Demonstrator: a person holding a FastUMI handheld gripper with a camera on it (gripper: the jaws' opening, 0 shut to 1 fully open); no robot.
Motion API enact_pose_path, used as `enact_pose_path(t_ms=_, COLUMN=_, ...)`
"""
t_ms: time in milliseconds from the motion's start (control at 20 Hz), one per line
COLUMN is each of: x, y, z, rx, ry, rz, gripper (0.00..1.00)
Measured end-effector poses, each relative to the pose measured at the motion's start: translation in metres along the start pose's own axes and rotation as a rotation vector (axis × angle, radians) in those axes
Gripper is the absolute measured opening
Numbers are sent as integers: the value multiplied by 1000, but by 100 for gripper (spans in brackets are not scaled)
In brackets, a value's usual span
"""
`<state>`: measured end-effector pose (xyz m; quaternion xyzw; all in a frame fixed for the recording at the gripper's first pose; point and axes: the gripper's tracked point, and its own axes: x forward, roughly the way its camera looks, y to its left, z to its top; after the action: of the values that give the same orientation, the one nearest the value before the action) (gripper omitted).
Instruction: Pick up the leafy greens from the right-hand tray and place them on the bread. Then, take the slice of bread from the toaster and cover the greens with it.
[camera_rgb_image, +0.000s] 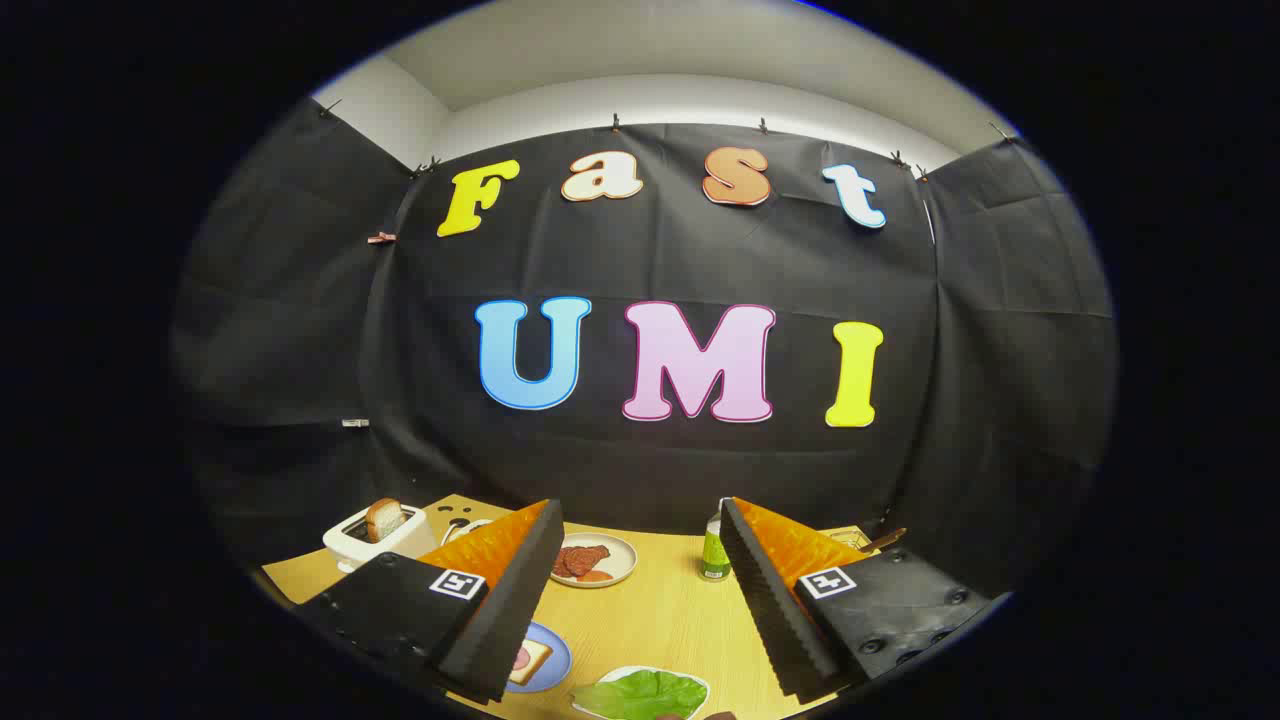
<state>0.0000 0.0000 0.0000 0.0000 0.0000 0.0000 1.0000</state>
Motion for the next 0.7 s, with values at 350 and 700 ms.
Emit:
enact_pose_path(t_ms=350, x=1, y=1, z=-4, rx=14, ry=19, rz=2, gripper=98)
enact_pose_path(t_ms=700, x=1, y=4, z=-10, rx=9, ry=40, rz=6, gripper=98)
